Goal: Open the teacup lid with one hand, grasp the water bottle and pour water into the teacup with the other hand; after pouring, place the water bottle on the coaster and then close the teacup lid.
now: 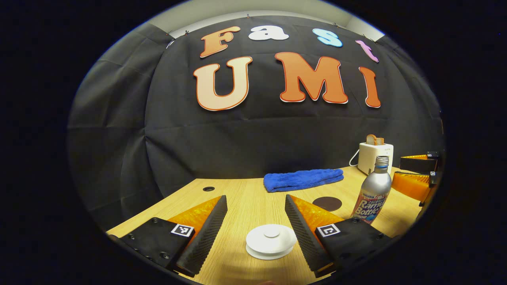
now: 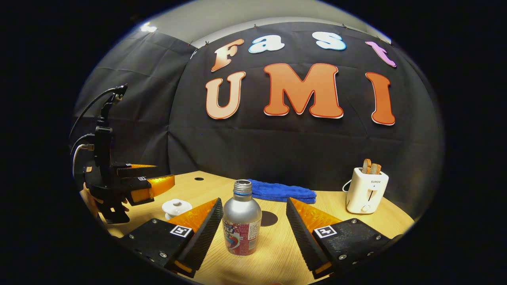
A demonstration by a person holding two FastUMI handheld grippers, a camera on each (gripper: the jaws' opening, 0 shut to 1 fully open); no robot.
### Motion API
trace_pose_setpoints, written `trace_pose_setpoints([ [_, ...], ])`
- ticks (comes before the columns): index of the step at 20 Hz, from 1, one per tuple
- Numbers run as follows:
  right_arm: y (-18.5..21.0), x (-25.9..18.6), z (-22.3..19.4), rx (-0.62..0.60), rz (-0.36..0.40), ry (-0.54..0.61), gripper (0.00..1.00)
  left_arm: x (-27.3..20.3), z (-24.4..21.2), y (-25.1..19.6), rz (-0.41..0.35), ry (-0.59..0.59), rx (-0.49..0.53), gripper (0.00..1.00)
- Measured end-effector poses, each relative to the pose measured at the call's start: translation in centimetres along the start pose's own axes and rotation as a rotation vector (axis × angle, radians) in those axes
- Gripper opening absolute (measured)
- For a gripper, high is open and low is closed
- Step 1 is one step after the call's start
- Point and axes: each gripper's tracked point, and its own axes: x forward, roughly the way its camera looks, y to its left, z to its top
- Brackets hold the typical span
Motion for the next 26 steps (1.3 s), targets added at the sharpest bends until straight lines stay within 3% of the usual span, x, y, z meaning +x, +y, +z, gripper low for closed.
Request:
trace_pose_setpoints([
  [4, 0.7, 1.7, -1.9, 0.004, 0.015, 0.056, 0.96, -0.1, -1.3, -0.2, -0.011, 0.035, 0.003, 1.00],
  [8, 1.3, 2.2, -4.3, 0.014, 0.032, 0.104, 0.95, 0.2, -3.7, -1.3, -0.056, 0.108, 0.009, 0.94],
  [14, 1.9, 3.3, -6.4, 0.005, 0.045, 0.160, 0.95, 1.2, -5.9, -2.1, -0.081, 0.178, 0.049, 0.98],
  [15, 2.0, 3.4, -6.7, 0.008, 0.046, 0.166, 0.95, 1.5, -6.2, -2.3, -0.078, 0.179, 0.054, 0.94],
  [17, 2.0, 3.6, -7.2, 0.016, 0.049, 0.178, 0.95, 1.9, -6.5, -2.3, -0.069, 0.188, 0.051, 1.00],
  [19, 2.1, 3.7, -7.4, 0.025, 0.053, 0.187, 0.95, 2.5, -6.3, -2.0, -0.054, 0.177, 0.049, 0.97],
  [20, 2.1, 3.7, -7.5, 0.028, 0.053, 0.189, 0.95, 2.5, -6.7, -2.0, -0.046, 0.191, 0.057, 0.93],
  [21, 2.0, 3.8, -7.5, 0.029, 0.053, 0.189, 0.95, 2.7, -7.0, -2.1, -0.051, 0.205, 0.062, 0.80],
  [23, 2.0, 3.9, -7.6, 0.030, 0.052, 0.188, 0.95, 2.8, -7.2, -2.4, -0.058, 0.211, 0.052, 0.77],
  [26, 2.1, 3.9, -7.8, 0.030, 0.052, 0.193, 0.95, 3.3, -7.3, -2.8, -0.062, 0.215, 0.055, 0.63],
])
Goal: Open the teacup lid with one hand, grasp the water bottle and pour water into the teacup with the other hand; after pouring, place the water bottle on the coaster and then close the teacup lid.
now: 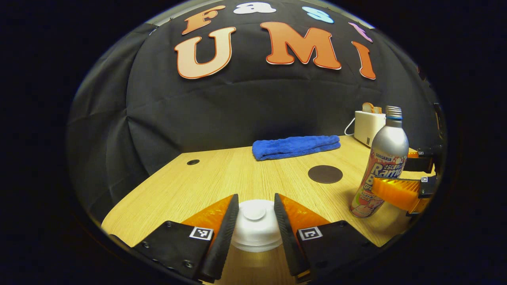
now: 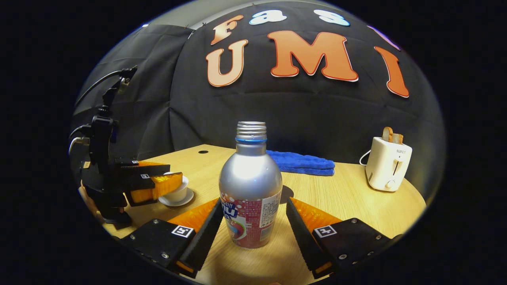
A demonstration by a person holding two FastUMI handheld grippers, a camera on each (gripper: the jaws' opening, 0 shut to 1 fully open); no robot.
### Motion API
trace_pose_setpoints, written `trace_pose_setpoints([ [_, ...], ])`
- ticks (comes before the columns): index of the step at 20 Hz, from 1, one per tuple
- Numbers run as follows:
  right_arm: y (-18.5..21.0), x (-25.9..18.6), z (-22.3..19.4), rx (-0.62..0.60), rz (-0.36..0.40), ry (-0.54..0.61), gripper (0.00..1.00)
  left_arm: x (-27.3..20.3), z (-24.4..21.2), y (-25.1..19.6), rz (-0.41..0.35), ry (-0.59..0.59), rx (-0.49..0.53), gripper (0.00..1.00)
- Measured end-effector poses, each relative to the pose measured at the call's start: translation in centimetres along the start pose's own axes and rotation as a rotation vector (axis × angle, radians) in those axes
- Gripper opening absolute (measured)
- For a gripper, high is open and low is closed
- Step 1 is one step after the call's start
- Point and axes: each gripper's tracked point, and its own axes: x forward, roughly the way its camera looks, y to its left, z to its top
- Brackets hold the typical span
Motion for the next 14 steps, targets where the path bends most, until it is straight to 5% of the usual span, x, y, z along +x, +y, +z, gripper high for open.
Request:
trace_pose_setpoints([
  [2, -0.1, 0.1, -0.2, -0.001, 0.001, 0.004, 0.95, 0.2, 0.0, 0.1, 0.006, 0.000, 0.000, 0.63],
  [4, 0.0, 0.1, -0.3, -0.003, 0.000, 0.008, 0.95, 0.2, 0.0, 0.1, 0.007, 0.000, 0.003, 0.44],
  [6, 0.0, 0.3, -0.4, -0.004, 0.000, 0.010, 0.95, -0.2, 0.9, 0.5, 0.024, -0.010, 0.001, 0.44],
  [8, 0.0, 0.4, -0.6, -0.003, 0.000, 0.013, 0.95, 0.2, 0.2, 0.4, 0.025, -0.012, -0.004, 0.31],
  [14, 0.4, 0.7, -1.3, 0.004, 0.012, 0.039, 0.92, 0.1, 0.5, 0.8, 0.024, -0.037, -0.027, 0.36],
])
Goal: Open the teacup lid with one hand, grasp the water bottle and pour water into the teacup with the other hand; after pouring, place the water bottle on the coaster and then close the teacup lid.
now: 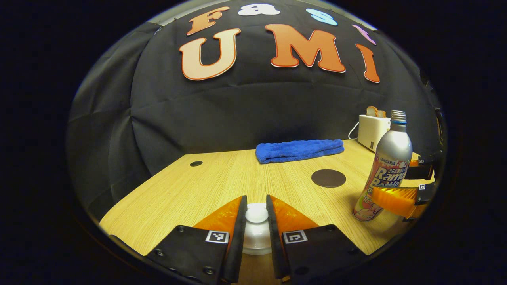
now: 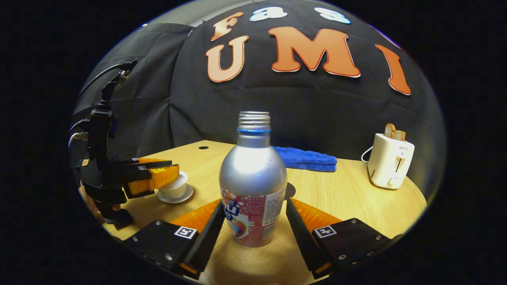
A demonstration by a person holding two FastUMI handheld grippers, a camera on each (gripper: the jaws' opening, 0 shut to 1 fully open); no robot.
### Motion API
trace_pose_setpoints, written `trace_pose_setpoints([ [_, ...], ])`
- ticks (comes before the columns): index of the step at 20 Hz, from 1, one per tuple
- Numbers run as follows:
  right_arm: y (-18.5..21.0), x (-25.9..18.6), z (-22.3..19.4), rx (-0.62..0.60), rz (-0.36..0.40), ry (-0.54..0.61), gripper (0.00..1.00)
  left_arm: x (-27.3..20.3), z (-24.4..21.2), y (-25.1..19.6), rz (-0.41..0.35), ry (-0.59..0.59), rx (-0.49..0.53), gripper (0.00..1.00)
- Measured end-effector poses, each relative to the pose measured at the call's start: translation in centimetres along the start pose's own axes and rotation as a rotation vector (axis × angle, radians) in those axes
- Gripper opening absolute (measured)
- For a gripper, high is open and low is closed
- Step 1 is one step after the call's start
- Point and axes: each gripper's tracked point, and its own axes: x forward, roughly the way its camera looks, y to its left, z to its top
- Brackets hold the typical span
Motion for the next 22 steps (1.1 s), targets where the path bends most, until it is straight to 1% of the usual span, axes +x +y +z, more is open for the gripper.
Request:
trace_pose_setpoints([
  [1, 0.0, 0.1, 0.0, 0.004, 0.000, 0.001, 0.84, -0.1, 0.1, 0.1, 0.003, -0.006, -0.001, 0.36],
  [2, 0.0, -0.1, 0.1, 0.006, 0.002, 0.003, 0.81, -0.2, 0.3, 0.2, 0.006, -0.015, -0.002, 0.31],
  [3, 0.0, 0.0, 0.1, 0.011, 0.001, 0.007, 0.81, -0.4, 0.5, 0.3, 0.008, -0.023, -0.003, 0.31],
  [4, 0.1, 0.1, 0.0, 0.017, 0.000, 0.011, 0.80, -0.6, 0.7, 0.5, 0.013, -0.032, -0.005, 0.35],
  [7, -0.2, -0.1, 0.4, -0.003, -0.010, 0.017, 0.78, -0.7, 1.4, 1.2, 0.025, -0.050, -0.009, 0.36],
  [9, -0.7, 0.1, 1.5, -0.044, -0.040, -0.001, 0.78, -0.8, 1.9, 1.9, 0.035, -0.062, -0.017, 0.36],
  [11, -1.2, 0.0, 2.3, -0.104, -0.074, -0.013, 0.78, -1.0, 2.1, 2.6, 0.047, -0.069, -0.021, 0.36],
  [12, -1.4, 0.0, 2.6, -0.139, -0.092, -0.016, 0.78, -1.2, 2.3, 2.9, 0.054, -0.073, -0.022, 0.31],
  [13, -1.7, 0.1, 2.9, -0.179, -0.113, -0.019, 0.78, -1.3, 2.2, 3.5, 0.062, -0.075, -0.023, 0.31],
  [14, -2.0, 0.2, 3.1, -0.226, -0.136, -0.019, 0.78, -1.5, 2.2, 3.8, 0.069, -0.077, -0.022, 0.36],
  [17, -2.2, 0.4, 4.0, -0.378, -0.193, -0.027, 0.78, -2.0, 1.9, 5.4, 0.097, -0.077, -0.018, 0.35],
  [18, -2.1, 0.6, 4.4, -0.417, -0.201, -0.030, 0.78, -2.2, 1.8, 6.0, 0.104, -0.077, -0.021, 0.36],
  [20, -1.3, 0.6, 4.5, -0.476, -0.192, -0.032, 0.78, -2.4, 1.7, 7.0, 0.117, -0.077, -0.029, 0.35],
  [21, -1.1, 0.7, 4.8, -0.506, -0.195, -0.042, 0.78, -2.5, 1.6, 7.5, 0.126, -0.077, -0.031, 0.31],
  [22, -0.7, 0.7, 5.3, -0.542, -0.202, -0.053, 0.78, -2.6, 1.5, 8.2, 0.134, -0.079, -0.032, 0.36],
])
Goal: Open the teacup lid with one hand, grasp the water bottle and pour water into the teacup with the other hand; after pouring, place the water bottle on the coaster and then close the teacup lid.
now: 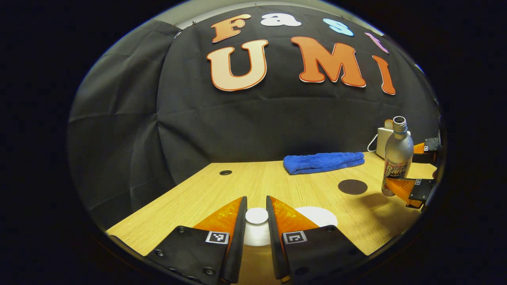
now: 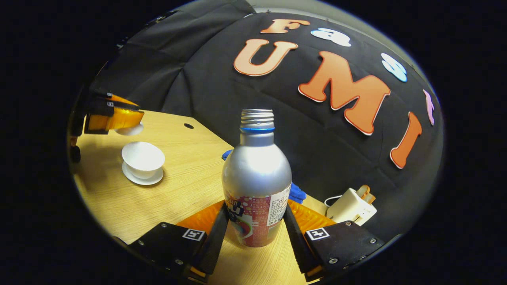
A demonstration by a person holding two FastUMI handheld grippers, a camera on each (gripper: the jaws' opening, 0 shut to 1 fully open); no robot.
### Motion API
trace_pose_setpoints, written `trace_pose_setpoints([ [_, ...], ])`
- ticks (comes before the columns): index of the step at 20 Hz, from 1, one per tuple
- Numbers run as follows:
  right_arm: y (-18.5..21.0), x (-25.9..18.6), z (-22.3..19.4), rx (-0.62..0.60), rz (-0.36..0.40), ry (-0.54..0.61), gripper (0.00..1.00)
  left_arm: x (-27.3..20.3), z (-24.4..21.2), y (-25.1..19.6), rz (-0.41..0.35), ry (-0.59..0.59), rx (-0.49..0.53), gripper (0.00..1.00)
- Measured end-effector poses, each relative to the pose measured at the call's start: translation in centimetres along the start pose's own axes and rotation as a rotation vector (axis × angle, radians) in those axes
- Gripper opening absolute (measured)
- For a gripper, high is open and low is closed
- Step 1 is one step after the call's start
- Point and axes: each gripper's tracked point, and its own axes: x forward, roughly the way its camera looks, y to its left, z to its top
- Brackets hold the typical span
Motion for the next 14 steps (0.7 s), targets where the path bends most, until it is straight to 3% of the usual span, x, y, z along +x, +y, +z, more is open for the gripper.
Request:
trace_pose_setpoints([
  [1, 0.1, 0.1, 0.5, -0.039, -0.009, -0.012, 0.82, -0.1, 0.0, 0.6, 0.009, -0.001, -0.002, 0.36],
  [2, 0.1, 0.2, 0.8, -0.082, -0.020, -0.021, 0.78, -0.3, -0.2, 1.0, 0.016, 0.002, -0.003, 0.40],
  [6, 1.0, 1.2, 1.3, -0.237, -0.034, -0.034, 0.78, -0.6, -0.6, 3.0, 0.040, 0.005, -0.014, 0.35],
  [7, 1.4, 1.5, 1.2, -0.265, -0.028, -0.033, 0.77, -0.8, -0.7, 3.4, 0.044, 0.008, -0.020, 0.39],
  [9, 2.2, 2.1, 1.0, -0.322, -0.017, -0.032, 0.77, -1.0, -1.1, 4.1, 0.051, 0.013, -0.024, 0.31],
  [11, 2.2, 2.5, 1.5, -0.387, -0.027, -0.043, 0.77, -1.2, -1.3, 4.9, 0.059, 0.015, -0.021, 0.40],
  [14, 1.9, 2.7, 2.1, -0.528, -0.060, -0.067, 0.78, -1.6, -1.4, 6.1, 0.070, 0.017, -0.030, 0.35],
])
